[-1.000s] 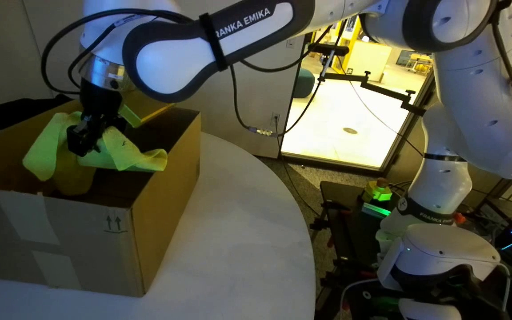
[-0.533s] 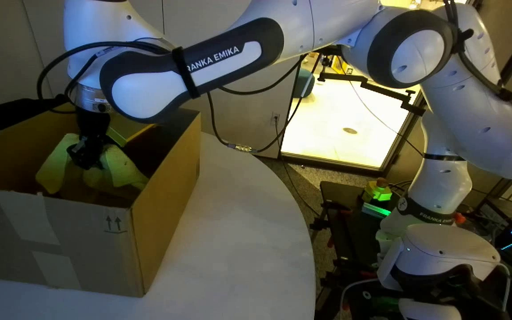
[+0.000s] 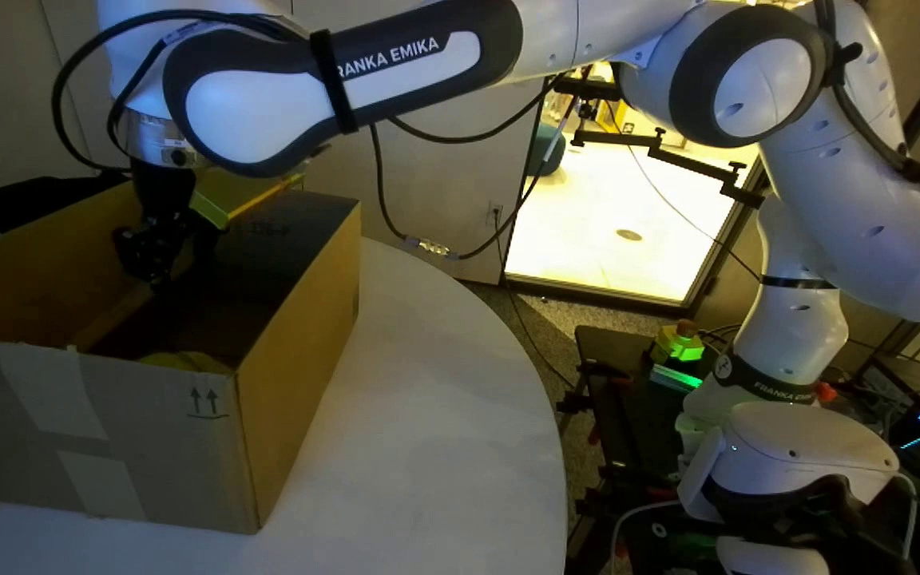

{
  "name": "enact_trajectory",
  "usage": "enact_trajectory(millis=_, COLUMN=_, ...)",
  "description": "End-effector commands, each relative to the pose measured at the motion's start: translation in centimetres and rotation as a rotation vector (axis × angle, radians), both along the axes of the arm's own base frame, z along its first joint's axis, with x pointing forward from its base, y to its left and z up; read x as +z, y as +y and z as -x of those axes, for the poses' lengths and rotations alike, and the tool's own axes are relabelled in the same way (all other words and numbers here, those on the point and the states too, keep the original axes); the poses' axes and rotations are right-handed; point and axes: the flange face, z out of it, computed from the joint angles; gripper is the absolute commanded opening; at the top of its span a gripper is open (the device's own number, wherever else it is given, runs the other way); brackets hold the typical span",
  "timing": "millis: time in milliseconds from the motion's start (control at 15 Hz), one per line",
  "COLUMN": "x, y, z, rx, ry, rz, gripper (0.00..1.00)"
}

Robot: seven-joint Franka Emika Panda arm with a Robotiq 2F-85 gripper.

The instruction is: Put the marker in the green towel, then wrap the towel and put it in the box

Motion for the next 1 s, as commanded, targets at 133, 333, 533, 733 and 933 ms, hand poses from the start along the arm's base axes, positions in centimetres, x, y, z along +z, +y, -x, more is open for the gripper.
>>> enact_trajectory(millis=133, x=4.8, y=-2.9, z=3.8, rx=0.088, ry=0.033, rz=-0.036, gripper=1.00)
enact_trajectory(millis=333, x=6.7, y=-5.9, z=6.2, rx=0.123, ry=0.051, rz=-0.070, gripper=1.00)
enact_trajectory(millis=533, x=8.1, y=-9.3, z=9.1, rx=0.129, ry=0.067, rz=-0.105, gripper=1.00)
enact_trajectory(millis=733, x=8.6, y=-12.8, z=12.6, rx=0.124, ry=0.103, rz=-0.136, gripper=1.00)
enact_trajectory(millis=933, x=8.4, y=-16.0, z=16.8, rx=0.125, ry=0.136, rz=-0.159, gripper=1.00)
